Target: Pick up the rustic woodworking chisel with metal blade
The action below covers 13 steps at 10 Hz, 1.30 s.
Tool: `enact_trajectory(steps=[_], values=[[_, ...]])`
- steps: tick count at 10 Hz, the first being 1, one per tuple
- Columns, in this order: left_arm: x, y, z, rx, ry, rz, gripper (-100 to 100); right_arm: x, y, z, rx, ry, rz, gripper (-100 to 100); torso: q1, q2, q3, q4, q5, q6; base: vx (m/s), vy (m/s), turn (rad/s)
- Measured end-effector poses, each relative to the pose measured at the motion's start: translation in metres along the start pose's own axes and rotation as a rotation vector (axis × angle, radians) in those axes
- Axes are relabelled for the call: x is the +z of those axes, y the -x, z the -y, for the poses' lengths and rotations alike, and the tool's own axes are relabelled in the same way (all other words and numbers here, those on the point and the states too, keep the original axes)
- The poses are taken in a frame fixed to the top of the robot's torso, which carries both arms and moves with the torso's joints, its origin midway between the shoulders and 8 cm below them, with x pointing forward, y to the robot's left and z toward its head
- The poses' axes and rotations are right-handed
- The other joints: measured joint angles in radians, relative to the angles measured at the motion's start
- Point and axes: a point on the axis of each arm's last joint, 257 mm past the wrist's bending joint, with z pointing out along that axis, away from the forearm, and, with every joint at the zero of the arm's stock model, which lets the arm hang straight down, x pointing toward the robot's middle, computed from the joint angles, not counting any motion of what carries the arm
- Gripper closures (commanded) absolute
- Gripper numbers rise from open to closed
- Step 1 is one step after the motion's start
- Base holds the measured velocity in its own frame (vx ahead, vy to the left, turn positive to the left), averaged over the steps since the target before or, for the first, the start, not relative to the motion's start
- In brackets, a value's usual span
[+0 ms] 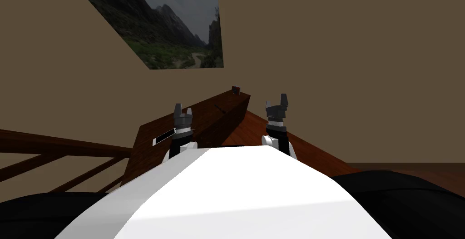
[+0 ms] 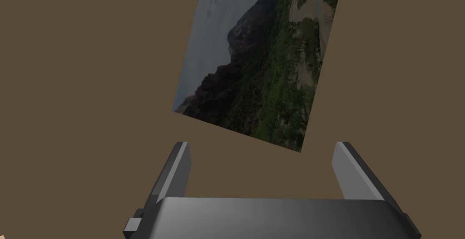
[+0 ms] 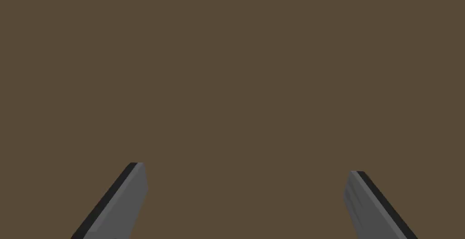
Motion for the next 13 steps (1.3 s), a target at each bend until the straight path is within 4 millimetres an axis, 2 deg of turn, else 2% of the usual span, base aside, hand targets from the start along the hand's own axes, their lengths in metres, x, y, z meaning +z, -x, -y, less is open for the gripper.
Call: enact_trajectory(steps=[2,9,13], values=[[-0.001,0.005,-0.009,0.033,0.04,-0.032,-100,0.0,0.0,0.0,0.0,0.0,0.0,0,-0.011,0.003,0.002,0.001,-0.002,0.0,-0.026,-0.182,0.013],[-0.009,0.04,-0.055,0.139,0.229,-0.081,-100,0.0,0.0,0.0,0.0,0.0,0.0,0,-0.01,-0.001,-0.001,0.0,-0.002,0.0,0.017,-0.148,0.004],[-0.013,0.061,-0.072,0.187,0.325,-0.093,-100,0.0,0.0,0.0,0.0,0.0,0.0,0,-0.006,-0.001,-0.001,0.0,-0.002,0.0,0.024,-0.114,-0.002]])
